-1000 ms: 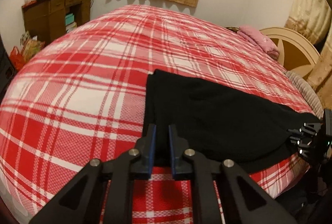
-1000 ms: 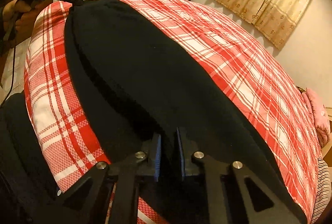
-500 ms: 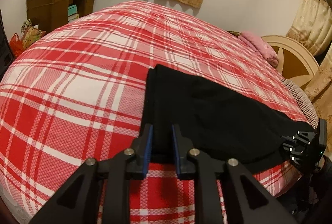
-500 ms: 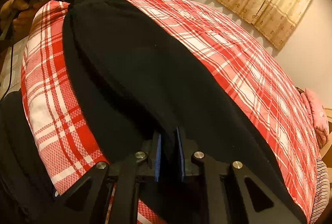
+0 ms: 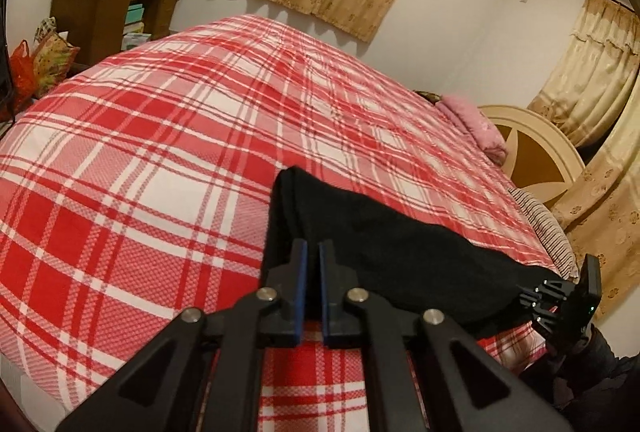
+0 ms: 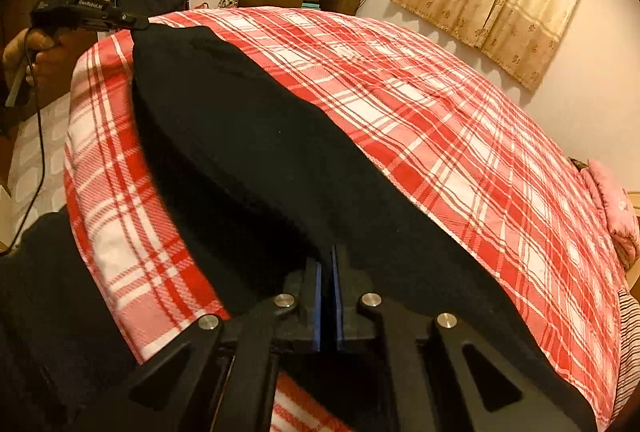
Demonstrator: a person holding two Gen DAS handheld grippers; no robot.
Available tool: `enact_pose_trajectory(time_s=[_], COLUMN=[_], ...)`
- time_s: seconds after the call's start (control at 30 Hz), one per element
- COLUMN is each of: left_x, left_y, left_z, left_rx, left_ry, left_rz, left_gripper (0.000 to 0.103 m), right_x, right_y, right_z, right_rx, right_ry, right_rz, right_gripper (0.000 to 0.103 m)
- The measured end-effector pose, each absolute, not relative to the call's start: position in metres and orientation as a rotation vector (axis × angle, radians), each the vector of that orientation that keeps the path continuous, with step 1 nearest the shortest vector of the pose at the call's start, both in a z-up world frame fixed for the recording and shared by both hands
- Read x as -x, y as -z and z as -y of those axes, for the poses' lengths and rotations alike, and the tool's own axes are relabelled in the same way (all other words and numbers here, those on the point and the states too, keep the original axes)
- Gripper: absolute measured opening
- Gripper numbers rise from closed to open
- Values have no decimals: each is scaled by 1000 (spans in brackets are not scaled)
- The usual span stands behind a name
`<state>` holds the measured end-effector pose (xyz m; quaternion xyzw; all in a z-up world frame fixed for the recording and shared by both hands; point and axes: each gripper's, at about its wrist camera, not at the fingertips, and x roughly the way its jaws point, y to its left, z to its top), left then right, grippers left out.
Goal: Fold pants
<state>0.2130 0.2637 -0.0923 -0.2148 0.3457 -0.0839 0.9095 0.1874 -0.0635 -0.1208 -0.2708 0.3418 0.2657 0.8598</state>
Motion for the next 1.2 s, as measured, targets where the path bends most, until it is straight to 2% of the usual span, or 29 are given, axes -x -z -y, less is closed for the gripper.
enact_pose_trajectory(time_s=[0.33,0.4,0.5,0.57,0.63,0.7,0.73,0.83,0.9,1.0,1.2], left_x=[-216,-215,-211,-205,-198,-193,-192,-200,-212,-230,-253], left_y=[127,124,115,105,97,87,84,77,76,80,99], left_z=[-268,-266,-265,-266,-268,-264,-261,-241,-222,-190,-132], left_rx=[427,383,319,288,293,266,255,249,245,224,172], left_ry=[137,114,66,16,0,-28,-30,26,84,164,296], left_rz=[-783,-790,-788,-759,-721,-680,-669,-655,-653,-663,-707], left_gripper=[7,16,20,31,55,63,63,63,63,63,63], right_x=[-187,-185,-184,-182,-179,-180,-182,-198,-210,-223,-233], right_y=[161,161,156,151,142,129,123,105,96,84,75], right_z=[55,53,54,56,62,68,70,75,77,72,53], right_rx=[602,627,646,657,649,618,602,521,453,352,346], right_ry=[-584,-588,-607,-631,-648,-668,-672,-691,-725,-805,-798], right_rz=[-821,-820,-834,-854,-858,-858,-852,-854,-861,-901,-914], right_gripper=[4,5,6,6,6,8,9,24,60,62,62])
